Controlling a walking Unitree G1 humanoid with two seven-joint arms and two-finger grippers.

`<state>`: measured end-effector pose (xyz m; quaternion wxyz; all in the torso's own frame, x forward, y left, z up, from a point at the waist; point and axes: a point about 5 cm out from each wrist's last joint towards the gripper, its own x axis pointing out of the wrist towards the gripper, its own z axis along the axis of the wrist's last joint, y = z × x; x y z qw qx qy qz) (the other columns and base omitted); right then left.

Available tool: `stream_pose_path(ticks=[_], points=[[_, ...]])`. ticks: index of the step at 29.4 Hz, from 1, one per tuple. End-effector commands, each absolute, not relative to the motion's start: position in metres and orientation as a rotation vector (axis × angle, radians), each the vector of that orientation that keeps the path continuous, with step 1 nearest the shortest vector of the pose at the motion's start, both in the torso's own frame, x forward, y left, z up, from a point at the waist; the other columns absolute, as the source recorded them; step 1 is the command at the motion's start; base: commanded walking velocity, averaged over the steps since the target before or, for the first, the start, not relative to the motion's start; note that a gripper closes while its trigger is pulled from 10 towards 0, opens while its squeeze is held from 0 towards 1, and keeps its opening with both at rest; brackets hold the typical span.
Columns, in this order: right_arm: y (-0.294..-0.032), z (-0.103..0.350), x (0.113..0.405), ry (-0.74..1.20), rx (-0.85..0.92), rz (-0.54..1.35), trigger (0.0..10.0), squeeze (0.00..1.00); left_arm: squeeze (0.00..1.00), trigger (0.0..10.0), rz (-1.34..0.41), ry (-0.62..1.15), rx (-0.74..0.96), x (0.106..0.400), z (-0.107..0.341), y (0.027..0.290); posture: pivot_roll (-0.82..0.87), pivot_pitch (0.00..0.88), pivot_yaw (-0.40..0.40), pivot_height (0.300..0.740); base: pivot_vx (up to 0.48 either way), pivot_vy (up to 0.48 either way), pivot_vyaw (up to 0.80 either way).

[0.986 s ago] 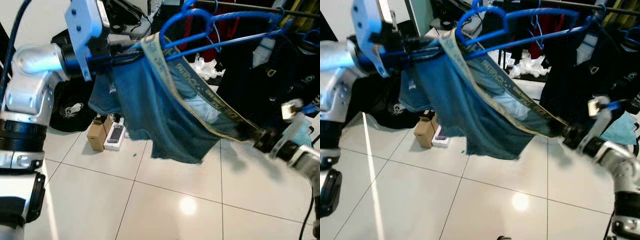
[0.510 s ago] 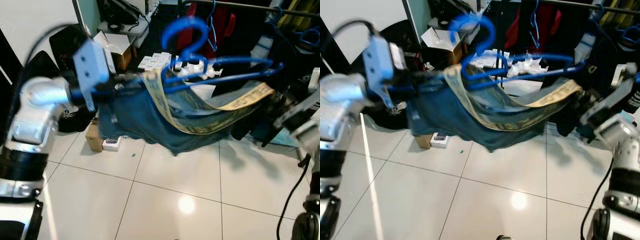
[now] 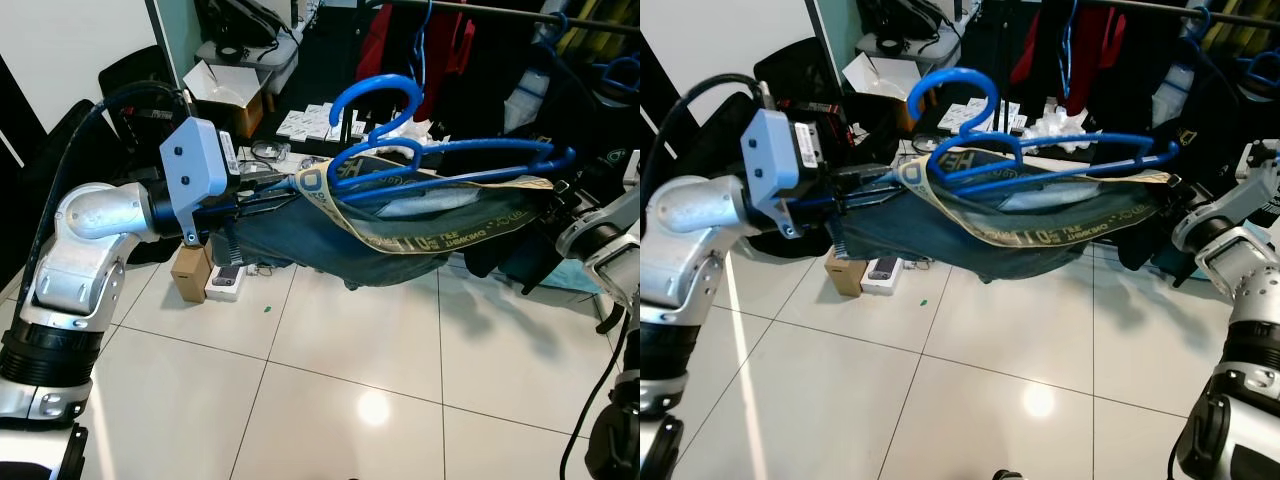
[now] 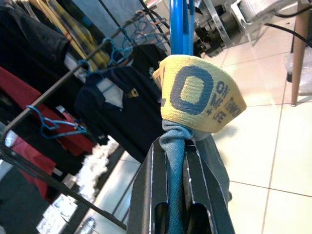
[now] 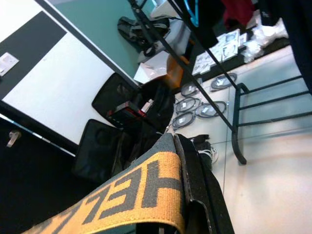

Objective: Hang hanger

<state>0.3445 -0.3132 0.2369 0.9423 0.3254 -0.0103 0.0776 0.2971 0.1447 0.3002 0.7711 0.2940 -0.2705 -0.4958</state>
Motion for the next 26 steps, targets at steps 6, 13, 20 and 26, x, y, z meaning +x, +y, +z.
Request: stream_pose_path(ticks=[6,13,20,26], points=[[-0.324,0.241,0.344,-0.036,0.689,0.081,0.0,0.0,0.0,10.0,-1.083,-0.535,0.808,0.294,0.276,0.136,-0.04,0.145,0.002,0.74,0.0,0.0,0.0],[-0.318,0.246,0.347,-0.036,0.69,0.105,0.0,0.0,0.0,10.0,-1.039,-0.464,0.934,0.301,0.261,0.136,-0.04,0.144,0.005,0.74,0.0,0.0,0.0],[-0.316,0.251,0.348,-0.036,0.687,0.115,0.0,0.0,0.0,10.0,-0.91,-0.4,0.958,0.314,0.258,0.145,-0.04,0.147,0.006,0.74,0.0,0.0,0.0],[-0.313,0.252,0.348,-0.028,0.677,0.127,0.0,0.0,0.0,10.0,-0.813,-0.385,0.939,0.32,0.256,0.152,-0.04,0.148,0.005,0.74,0.0,0.0,0.0]])
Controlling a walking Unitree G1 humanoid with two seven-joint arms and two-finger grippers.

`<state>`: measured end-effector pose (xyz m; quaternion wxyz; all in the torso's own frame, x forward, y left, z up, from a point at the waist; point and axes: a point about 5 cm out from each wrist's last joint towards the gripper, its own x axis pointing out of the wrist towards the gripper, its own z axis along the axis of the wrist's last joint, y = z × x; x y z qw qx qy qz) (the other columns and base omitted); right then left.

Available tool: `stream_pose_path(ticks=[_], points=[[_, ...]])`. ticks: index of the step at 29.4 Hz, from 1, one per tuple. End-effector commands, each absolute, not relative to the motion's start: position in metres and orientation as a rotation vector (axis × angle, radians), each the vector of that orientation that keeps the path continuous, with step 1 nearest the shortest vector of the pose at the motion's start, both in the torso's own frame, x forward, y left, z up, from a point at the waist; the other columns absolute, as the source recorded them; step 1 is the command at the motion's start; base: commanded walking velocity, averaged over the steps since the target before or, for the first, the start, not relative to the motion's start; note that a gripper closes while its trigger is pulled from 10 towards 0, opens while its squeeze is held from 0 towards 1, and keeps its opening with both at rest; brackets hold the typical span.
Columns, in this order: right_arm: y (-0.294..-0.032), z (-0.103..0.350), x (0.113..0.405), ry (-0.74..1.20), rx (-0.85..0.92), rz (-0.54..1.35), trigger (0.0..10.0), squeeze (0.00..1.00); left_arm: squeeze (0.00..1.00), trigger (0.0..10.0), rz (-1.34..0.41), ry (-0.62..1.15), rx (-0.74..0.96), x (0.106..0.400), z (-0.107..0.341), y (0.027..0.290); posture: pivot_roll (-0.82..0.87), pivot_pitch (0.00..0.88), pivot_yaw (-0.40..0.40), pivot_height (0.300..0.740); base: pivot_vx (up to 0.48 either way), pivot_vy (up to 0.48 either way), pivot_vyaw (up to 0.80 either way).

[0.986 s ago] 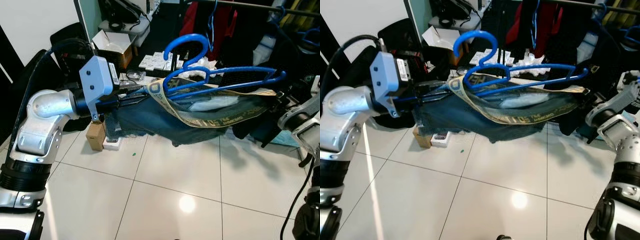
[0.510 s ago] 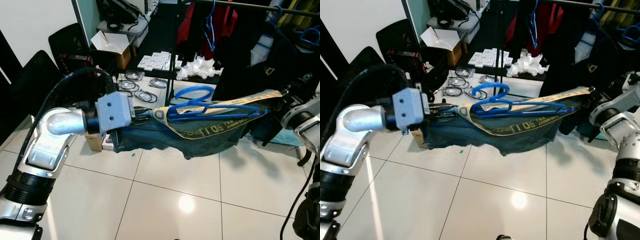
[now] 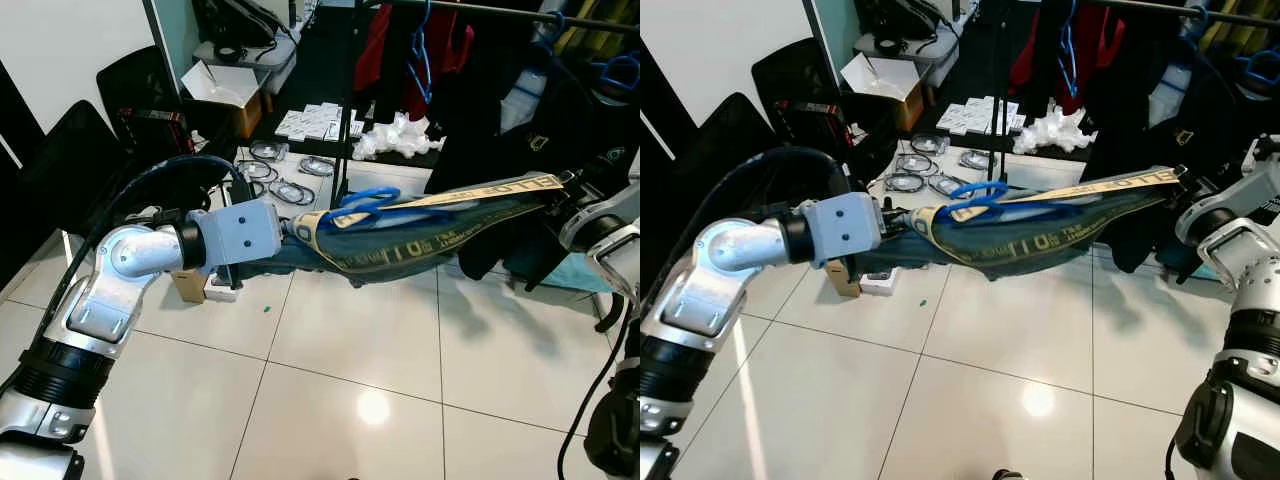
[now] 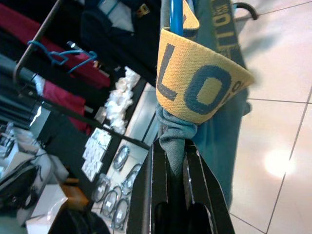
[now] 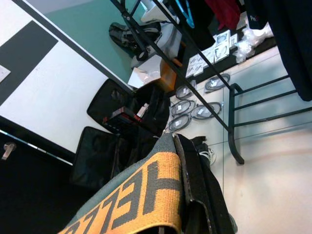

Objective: Hang hanger

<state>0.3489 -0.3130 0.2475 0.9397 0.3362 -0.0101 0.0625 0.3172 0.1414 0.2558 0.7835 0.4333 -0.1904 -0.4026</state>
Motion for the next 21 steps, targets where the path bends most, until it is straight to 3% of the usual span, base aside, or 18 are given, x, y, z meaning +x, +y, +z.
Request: stream_pose_path(ticks=[1,10,18,21], points=[[-0.311,0.251,0.349,-0.024,0.675,0.132,0.0,0.0,0.0,10.0,-0.79,-0.388,0.923,0.321,0.257,0.154,-0.04,0.148,0.005,0.74,0.0,0.0,0.0],[-0.302,0.241,0.352,0.01,0.671,0.14,0.0,0.0,0.0,10.0,-0.73,-0.428,0.881,0.323,0.26,0.15,-0.04,0.147,0.003,0.74,0.0,0.0,0.0],[-0.285,0.242,0.359,-0.001,0.689,0.173,0.0,0.0,0.0,10.0,-0.75,-0.45,0.813,0.317,0.249,0.127,-0.04,0.144,0.003,0.74,0.0,0.0,0.0],[-0.267,0.248,0.364,-0.006,0.694,0.235,0.0,0.0,0.0,10.0,-0.757,-0.448,0.754,0.314,0.242,0.113,-0.04,0.142,0.005,0.74,0.0,0.0,0.0]])
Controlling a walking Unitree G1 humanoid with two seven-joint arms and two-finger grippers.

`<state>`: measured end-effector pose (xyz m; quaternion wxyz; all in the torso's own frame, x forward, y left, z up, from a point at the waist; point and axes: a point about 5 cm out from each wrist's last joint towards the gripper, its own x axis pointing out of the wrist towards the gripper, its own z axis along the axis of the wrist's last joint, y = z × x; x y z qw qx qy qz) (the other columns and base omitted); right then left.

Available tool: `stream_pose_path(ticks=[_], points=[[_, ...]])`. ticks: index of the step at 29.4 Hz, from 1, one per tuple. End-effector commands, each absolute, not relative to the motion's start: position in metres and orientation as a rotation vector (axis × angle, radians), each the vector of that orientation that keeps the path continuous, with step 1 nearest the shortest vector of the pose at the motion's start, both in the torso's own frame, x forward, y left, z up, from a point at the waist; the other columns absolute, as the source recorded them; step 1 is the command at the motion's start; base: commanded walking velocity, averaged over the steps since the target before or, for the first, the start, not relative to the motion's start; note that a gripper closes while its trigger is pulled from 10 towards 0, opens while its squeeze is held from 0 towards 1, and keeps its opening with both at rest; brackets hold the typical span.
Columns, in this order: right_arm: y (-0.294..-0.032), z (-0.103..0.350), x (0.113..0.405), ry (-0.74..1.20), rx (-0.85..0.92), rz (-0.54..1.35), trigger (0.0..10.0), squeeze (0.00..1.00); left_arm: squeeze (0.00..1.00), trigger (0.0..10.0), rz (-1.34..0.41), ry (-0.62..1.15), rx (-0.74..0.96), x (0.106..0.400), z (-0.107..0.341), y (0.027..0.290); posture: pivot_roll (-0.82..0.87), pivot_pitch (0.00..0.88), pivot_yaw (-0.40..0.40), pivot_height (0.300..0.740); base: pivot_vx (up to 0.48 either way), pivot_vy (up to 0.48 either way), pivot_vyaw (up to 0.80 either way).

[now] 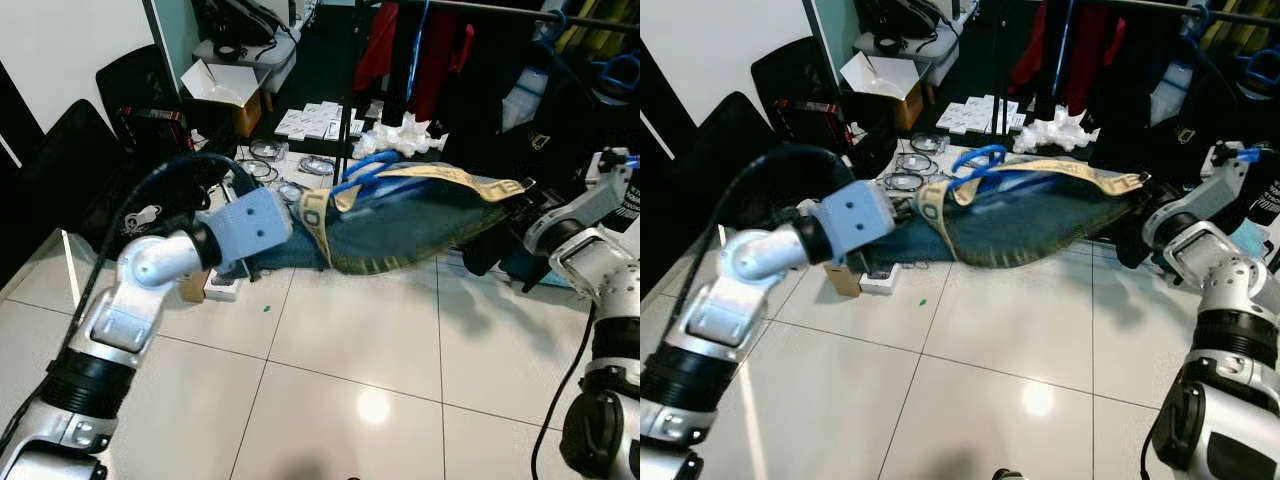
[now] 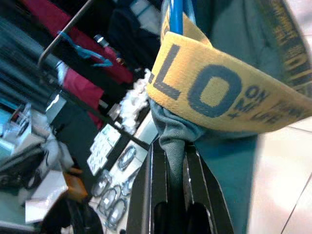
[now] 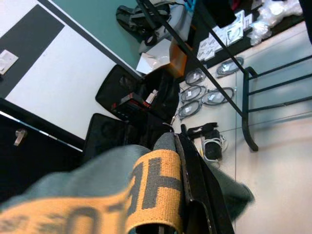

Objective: Hang hanger

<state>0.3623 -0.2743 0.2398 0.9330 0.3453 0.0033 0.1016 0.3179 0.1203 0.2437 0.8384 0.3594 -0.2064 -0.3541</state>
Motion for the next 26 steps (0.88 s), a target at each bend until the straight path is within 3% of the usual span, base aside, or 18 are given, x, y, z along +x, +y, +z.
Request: stream_pose_path(ticks=[1,2,3,4,19,22,26], points=[[-0.252,0.252,0.367,-0.006,0.696,0.285,0.0,0.0,0.0,10.0,-0.749,-0.445,0.706,0.313,0.238,0.102,-0.04,0.14,0.003,0.74,0.0,0.0,0.0],[-0.252,0.252,0.367,-0.006,0.696,0.285,0.0,0.0,0.0,10.0,-0.749,-0.445,0.706,0.313,0.238,0.102,-0.04,0.14,0.003,0.74,0.0,0.0,0.0],[-0.229,0.26,0.37,-0.003,0.678,0.371,0.0,0.0,0.0,10.0,-0.723,-0.44,0.65,0.311,0.234,0.088,-0.04,0.138,0.001,0.74,0.0,0.0,0.0],[-0.224,0.262,0.37,-0.005,0.679,0.394,0.0,0.0,0.0,10.0,-0.7,-0.426,0.636,0.313,0.233,0.086,-0.04,0.138,-0.001,0.74,0.0,0.0,0.0],[-0.208,0.268,0.364,-0.009,0.653,0.459,0.0,0.0,0.0,10.0,-0.522,-0.237,0.546,0.328,0.221,0.092,-0.05,0.143,0.01,0.74,0.0,0.0,0.0],[-0.215,0.271,0.361,-0.019,0.632,0.44,0.0,0.0,0.0,10.0,-0.452,-0.18,0.555,0.335,0.217,0.11,-0.05,0.145,0.01,0.74,0.0,0.0,0.0],[-0.245,0.278,0.357,-0.056,0.591,0.35,0.0,0.0,0.0,10.0,-0.311,-0.098,0.587,0.342,0.215,0.15,-0.05,0.148,0.011,0.74,0.0,0.0,0.0]])
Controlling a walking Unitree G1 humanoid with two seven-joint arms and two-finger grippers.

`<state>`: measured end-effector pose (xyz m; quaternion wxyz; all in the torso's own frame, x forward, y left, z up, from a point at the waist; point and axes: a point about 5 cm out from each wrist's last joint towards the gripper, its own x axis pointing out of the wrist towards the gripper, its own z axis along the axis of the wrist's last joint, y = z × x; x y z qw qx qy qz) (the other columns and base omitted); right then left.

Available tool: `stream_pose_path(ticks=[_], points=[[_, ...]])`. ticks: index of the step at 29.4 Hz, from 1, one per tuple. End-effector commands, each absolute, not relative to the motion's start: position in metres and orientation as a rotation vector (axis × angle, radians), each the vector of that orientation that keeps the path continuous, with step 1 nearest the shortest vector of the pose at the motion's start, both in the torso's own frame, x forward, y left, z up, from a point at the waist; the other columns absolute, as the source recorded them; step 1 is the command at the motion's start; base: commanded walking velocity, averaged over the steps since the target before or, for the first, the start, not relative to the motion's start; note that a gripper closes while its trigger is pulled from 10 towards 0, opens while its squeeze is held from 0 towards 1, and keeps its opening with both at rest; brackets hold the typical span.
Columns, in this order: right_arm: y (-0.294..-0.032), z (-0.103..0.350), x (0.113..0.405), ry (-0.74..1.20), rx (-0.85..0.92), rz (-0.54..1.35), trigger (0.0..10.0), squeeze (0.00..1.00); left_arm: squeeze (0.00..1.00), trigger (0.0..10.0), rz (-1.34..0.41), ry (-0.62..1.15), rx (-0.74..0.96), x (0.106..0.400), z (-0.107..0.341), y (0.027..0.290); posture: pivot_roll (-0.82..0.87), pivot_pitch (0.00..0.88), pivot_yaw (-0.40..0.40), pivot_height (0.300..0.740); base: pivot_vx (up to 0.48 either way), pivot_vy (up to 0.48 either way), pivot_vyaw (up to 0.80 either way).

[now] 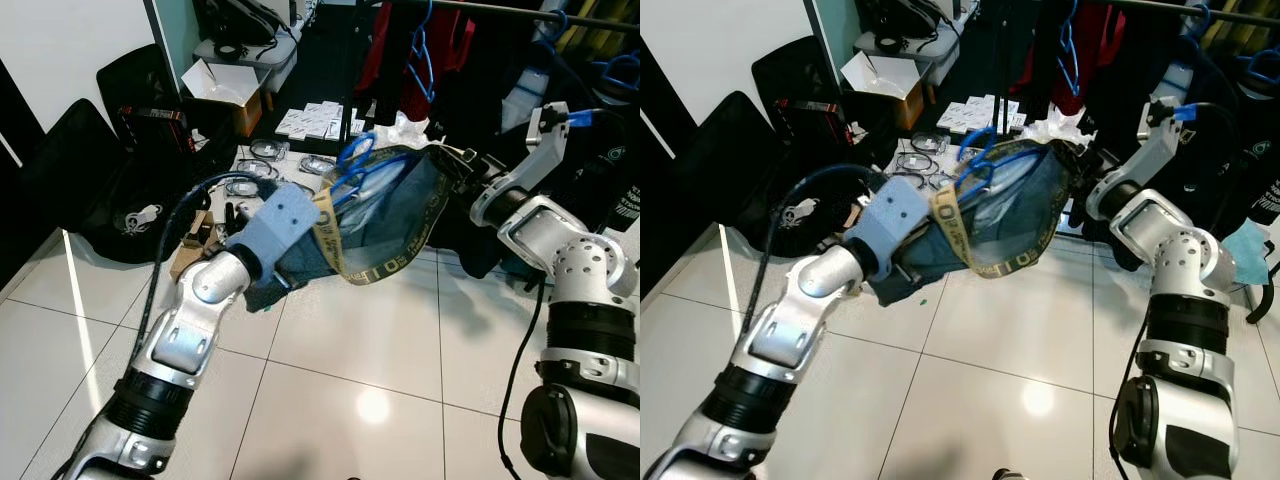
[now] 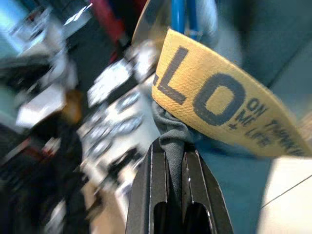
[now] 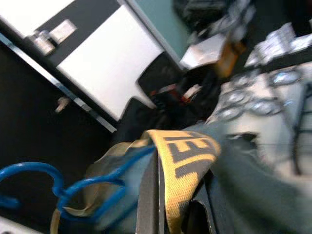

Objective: Hang hanger

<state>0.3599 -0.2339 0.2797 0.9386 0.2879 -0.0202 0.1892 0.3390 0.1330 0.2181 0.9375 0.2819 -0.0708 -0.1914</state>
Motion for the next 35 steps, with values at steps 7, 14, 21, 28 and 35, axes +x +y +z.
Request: stream_pose_path(ticks=[7,14,21,28,35], points=[[-0.256,0.287,0.352,-0.096,0.572,0.325,0.0,0.0,0.0,10.0,-0.26,-0.054,0.597,0.341,0.213,0.163,-0.05,0.15,0.011,0.74,0.0,0.0,0.0],[-0.217,0.272,0.349,-0.03,0.535,0.463,0.0,0.0,0.0,10.0,-0.27,-0.06,0.54,0.341,0.215,0.149,-0.05,0.151,0.012,0.74,0.0,0.0,0.0],[-0.18,0.248,0.348,0.073,0.476,0.55,0.0,0.0,0.0,10.0,-0.311,-0.084,0.428,0.341,0.223,0.132,-0.05,0.152,0.009,0.74,0.0,0.0,0.0],[-0.178,0.239,0.349,0.105,0.428,0.523,2.1,0.0,0.0,10.0,-0.323,-0.096,0.385,0.341,0.227,0.128,-0.05,0.154,0.006,0.74,0.0,0.0,0.0],[-0.193,0.231,0.35,0.111,0.384,0.448,10.0,0.0,0.0,10.0,-0.311,-0.083,0.352,0.342,0.229,0.135,-0.05,0.153,0.007,0.74,0.0,0.0,0.0]])
